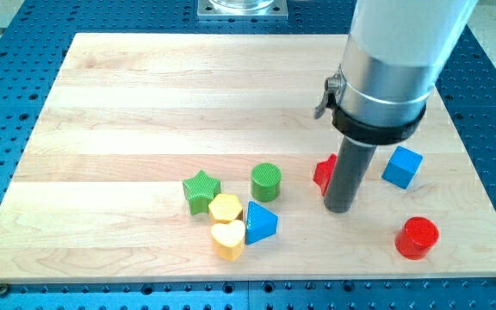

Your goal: Push the green blocks horizontal to the red star

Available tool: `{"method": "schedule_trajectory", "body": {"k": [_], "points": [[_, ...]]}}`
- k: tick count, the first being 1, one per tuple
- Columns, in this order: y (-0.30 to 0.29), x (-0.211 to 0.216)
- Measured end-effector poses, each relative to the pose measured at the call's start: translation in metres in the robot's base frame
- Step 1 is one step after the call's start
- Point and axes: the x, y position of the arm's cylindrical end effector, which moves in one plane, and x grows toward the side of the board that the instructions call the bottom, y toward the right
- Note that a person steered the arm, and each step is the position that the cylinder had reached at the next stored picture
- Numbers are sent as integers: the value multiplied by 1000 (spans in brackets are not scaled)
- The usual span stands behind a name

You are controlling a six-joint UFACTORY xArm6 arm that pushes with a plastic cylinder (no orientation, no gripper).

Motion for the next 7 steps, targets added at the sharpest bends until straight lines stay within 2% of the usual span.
{"method": "schedule_trajectory", "body": {"k": [1, 2, 3, 4, 5, 6, 7], "points": [[-9, -24], [32, -73], [0, -18], [-66, -1], [-107, -2], [-147, 30], [-163, -1]]}}
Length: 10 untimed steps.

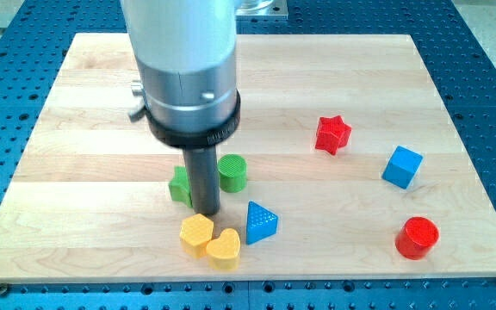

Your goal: Push the green blocks horizontal to the red star

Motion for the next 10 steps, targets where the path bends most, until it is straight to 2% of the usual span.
{"method": "schedule_trajectory", "body": {"k": [1, 2, 3, 4, 5, 6, 7, 8, 9, 10], "points": [[9, -42], [24, -34], [-3, -14], [39, -12], [71, -36], [82, -43], [83, -29], [95, -42], [104, -22], [134, -31]]}}
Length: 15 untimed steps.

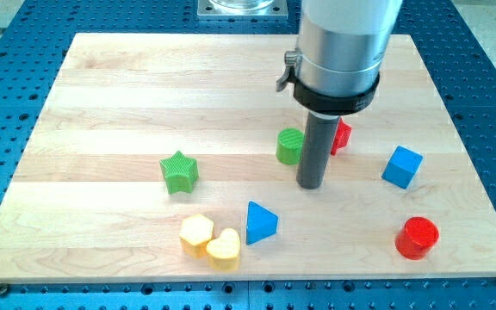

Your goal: Push the green blocks horizontal to the red star

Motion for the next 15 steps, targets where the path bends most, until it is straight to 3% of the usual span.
{"method": "schedule_trajectory", "body": {"k": [2, 4, 6, 7, 8, 9, 11, 12, 14, 15], "points": [[-59, -18], [-18, 3], [-38, -26], [-66, -12], [-129, 33], [-196, 23], [-175, -12], [-252, -17], [-133, -37], [-169, -39]]}}
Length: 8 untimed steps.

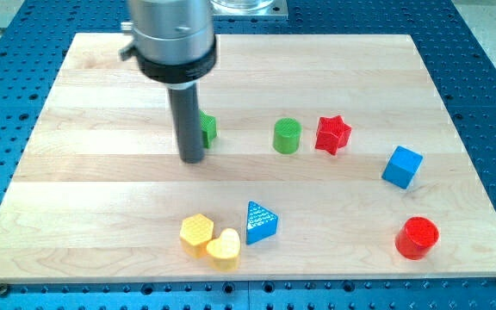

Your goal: Push the green blocks horizontal to the red star

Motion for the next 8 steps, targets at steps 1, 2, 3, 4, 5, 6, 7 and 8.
{"method": "schedule_trajectory", "body": {"k": [1, 2, 3, 4, 5, 6, 7, 8], "points": [[-48, -21], [-37, -43], [7, -45], [39, -45], [25, -45], [-17, -35], [19, -10], [52, 16]]}}
